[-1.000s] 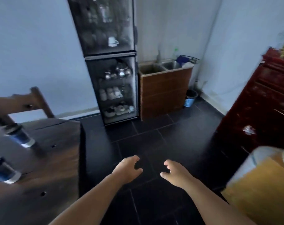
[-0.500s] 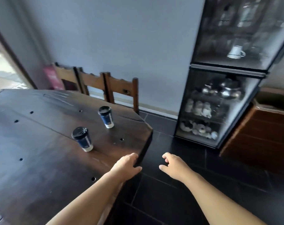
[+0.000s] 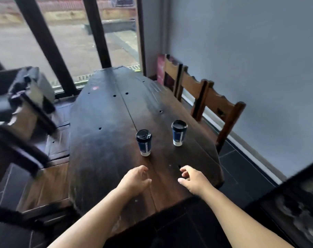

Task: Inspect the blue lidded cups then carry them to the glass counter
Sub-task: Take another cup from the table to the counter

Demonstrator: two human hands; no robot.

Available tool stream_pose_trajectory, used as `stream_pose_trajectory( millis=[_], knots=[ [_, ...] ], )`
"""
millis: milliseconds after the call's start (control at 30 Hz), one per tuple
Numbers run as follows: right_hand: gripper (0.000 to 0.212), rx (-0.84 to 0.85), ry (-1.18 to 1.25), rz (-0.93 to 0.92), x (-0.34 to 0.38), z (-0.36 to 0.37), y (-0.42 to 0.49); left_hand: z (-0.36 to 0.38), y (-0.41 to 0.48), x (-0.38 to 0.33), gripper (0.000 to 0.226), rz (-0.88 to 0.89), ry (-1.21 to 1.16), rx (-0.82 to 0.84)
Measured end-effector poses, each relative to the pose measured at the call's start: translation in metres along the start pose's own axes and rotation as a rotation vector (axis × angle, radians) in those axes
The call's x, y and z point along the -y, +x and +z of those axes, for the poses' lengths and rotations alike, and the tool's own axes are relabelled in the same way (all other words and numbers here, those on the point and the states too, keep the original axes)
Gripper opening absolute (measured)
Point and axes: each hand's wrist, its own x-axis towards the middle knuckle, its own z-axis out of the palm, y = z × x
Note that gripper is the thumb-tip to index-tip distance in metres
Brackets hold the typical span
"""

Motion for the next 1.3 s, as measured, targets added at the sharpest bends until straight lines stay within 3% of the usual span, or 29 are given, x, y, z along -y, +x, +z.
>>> stream_pose_trajectory(
  millis=[267,433,600,833,1067,1300],
  knots=[
    [0.041,0.123,-0.023,-0.097,0.017,0.010,0.144,0.004,0.100,0.046,0.053,-0.173,-0.197,-0.148],
    [0.056,0.236,-0.037,-0.106,0.025,0.028,0.230,0.011,0.163,0.069,0.066,-0.311,-0.305,-0.189],
    [0.068,0.242,0.007,-0.184,0.041,0.036,0.298,0.014,0.210,0.085,0.083,-0.294,-0.393,-0.190],
    [0.077,0.370,0.140,-0.306,0.052,0.047,0.326,0.025,0.233,0.095,0.072,-0.202,-0.487,-0.191],
    [0.050,0.353,0.155,-0.343,0.057,0.054,0.329,0.025,0.228,0.094,0.057,-0.198,-0.532,-0.248],
    [0.040,0.381,0.130,-0.384,0.067,0.043,0.300,0.012,0.193,0.078,0.046,-0.194,-0.532,-0.271]
  ],
)
